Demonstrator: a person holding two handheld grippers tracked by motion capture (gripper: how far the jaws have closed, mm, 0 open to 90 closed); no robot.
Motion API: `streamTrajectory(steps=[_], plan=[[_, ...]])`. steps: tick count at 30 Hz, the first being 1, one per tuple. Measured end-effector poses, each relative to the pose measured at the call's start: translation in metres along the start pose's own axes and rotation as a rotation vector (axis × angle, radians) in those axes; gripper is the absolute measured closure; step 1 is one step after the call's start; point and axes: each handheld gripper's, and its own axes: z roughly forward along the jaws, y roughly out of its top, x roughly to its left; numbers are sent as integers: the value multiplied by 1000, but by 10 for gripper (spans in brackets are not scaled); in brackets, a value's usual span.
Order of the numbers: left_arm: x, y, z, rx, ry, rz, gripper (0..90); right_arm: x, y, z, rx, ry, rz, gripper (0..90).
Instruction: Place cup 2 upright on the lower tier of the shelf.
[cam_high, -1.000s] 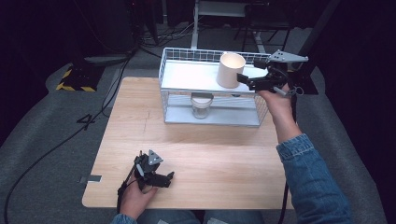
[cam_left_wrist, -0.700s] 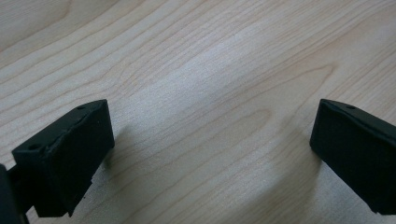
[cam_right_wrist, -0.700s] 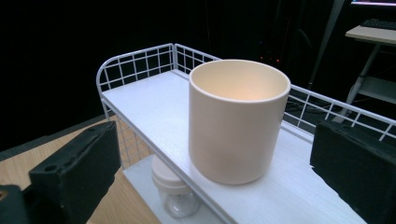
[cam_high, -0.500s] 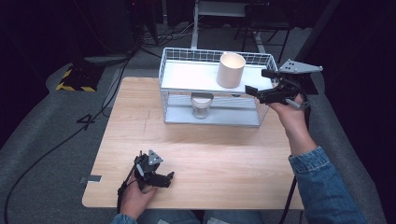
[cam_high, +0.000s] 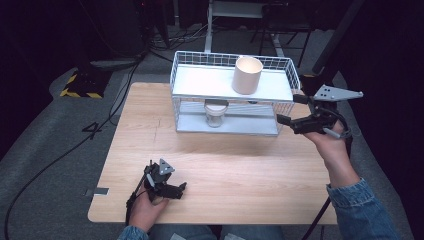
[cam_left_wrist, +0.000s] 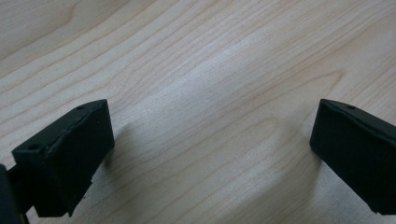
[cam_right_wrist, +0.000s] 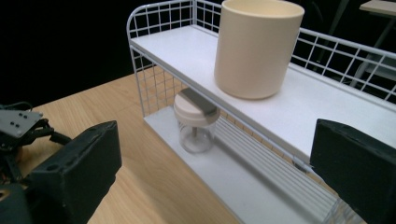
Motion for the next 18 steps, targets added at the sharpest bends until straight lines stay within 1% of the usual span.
streamTrajectory(steps=[2, 3, 7, 8, 10, 14, 15, 16, 18], plan=[[1, 1, 0, 2, 2, 0, 1, 0, -2, -2, 4, -1, -2, 23], [1, 1, 1, 2, 6, -1, 1, 2, -9, -9, 16, -3, 3, 23], [1, 1, 1, 3, 8, -5, 1, 5, -20, -17, 45, 2, 16, 28], [1, 1, 1, 3, 8, -5, 1, 5, -20, -17, 45, 2, 16, 28], [0, 2, 1, 2, 9, -9, 1, 8, -31, -23, 64, -8, 29, 28], [0, 2, 1, 2, 9, -9, 1, 13, -44, -27, 89, -24, 39, 28], [0, 2, 1, 2, 9, -9, 1, 13, -44, -27, 89, -24, 39, 28], [0, 2, 1, 3, 9, -11, 1, 15, -53, -29, 106, -21, 61, 30], [1, 2, 2, 1, 10, -8, 1, 17, -60, -30, 106, -16, 68, 43]])
